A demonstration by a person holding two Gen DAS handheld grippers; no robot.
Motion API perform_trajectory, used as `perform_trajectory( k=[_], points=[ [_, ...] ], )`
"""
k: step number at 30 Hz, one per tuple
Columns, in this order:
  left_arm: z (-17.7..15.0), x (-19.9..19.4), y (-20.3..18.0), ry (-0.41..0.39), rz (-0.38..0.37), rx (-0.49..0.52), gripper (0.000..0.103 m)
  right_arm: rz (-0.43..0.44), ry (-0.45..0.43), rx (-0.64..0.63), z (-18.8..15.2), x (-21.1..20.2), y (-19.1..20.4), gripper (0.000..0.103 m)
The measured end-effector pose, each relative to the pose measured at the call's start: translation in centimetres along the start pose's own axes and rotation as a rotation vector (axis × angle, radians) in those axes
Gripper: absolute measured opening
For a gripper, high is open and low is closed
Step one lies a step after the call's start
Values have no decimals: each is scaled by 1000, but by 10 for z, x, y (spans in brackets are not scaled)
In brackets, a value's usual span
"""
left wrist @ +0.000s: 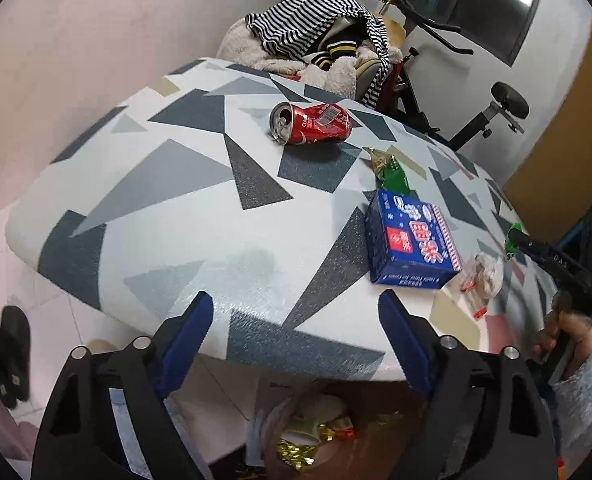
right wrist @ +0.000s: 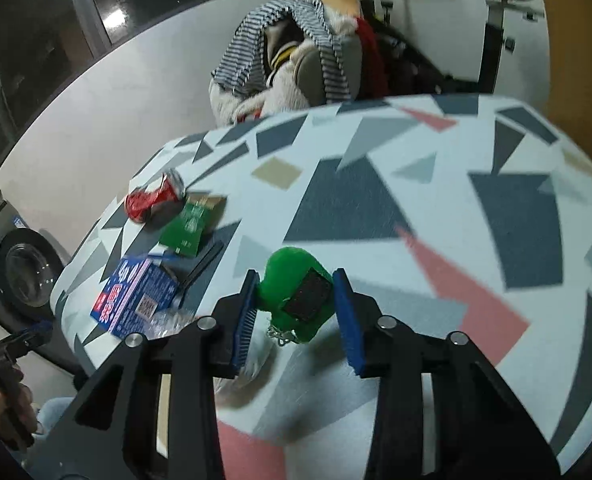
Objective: Collect trash
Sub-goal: 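Grasp the red Coke can with the left tool while the right tool holds the green toy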
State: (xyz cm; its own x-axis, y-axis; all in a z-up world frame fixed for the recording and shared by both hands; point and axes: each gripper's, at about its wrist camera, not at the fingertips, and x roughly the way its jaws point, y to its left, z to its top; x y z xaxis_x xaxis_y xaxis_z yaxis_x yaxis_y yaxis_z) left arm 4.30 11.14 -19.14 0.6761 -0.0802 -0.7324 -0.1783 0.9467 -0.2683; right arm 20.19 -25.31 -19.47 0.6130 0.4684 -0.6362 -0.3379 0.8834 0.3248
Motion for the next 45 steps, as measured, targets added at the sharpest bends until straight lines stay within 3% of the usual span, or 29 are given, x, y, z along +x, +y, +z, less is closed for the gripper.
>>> perform_trajectory(
  k=[7, 9, 15, 18, 25, 31, 33, 34, 36, 37, 39, 40, 42, 45],
  points=[
    [39, 14, -1, 36, -107, -93, 74, -100, -53, -78, 10, 5, -5, 40],
    [56, 26, 1, 58, -167, -177, 70, -107, -53, -83, 9, 9, -7, 40],
    [106, 78, 3, 78, -346, -431, 69, -118, -35, -100, 8, 15, -8, 40],
    [122, 109, 1, 83, -395, -550, 69, -106, -17, -93, 8, 19, -11, 40],
    [137, 164, 9, 89, -345, -768, 68, -87, -3, -67, 7, 22, -15, 40],
    [147, 181, 17, 70, -309, -824, 67, -67, 6, -63, 7, 23, -17, 40],
    [147, 185, 20, 60, -298, -859, 61, -67, 10, -64, 7, 24, -16, 40],
    [147, 186, 23, 56, -292, -867, 57, -66, 13, -68, 7, 25, -16, 40],
    [146, 187, 27, 57, -277, -870, 39, -64, 15, -79, 7, 25, -13, 40],
    [146, 186, 32, 52, -260, -873, 36, -64, 16, -82, 7, 25, -13, 40],
    [145, 184, 39, 34, -256, -863, 21, -65, 19, -89, 6, 26, -12, 40],
    [146, 180, 42, 14, -253, -840, 19, -65, 23, -92, 6, 27, -11, 40],
    [153, 170, 43, -20, -239, -751, 9, -67, 23, -94, 6, 27, -11, 40],
    [174, 148, 25, -57, -200, -464, 4, -66, 23, -87, 6, 27, -13, 40]
  ],
)
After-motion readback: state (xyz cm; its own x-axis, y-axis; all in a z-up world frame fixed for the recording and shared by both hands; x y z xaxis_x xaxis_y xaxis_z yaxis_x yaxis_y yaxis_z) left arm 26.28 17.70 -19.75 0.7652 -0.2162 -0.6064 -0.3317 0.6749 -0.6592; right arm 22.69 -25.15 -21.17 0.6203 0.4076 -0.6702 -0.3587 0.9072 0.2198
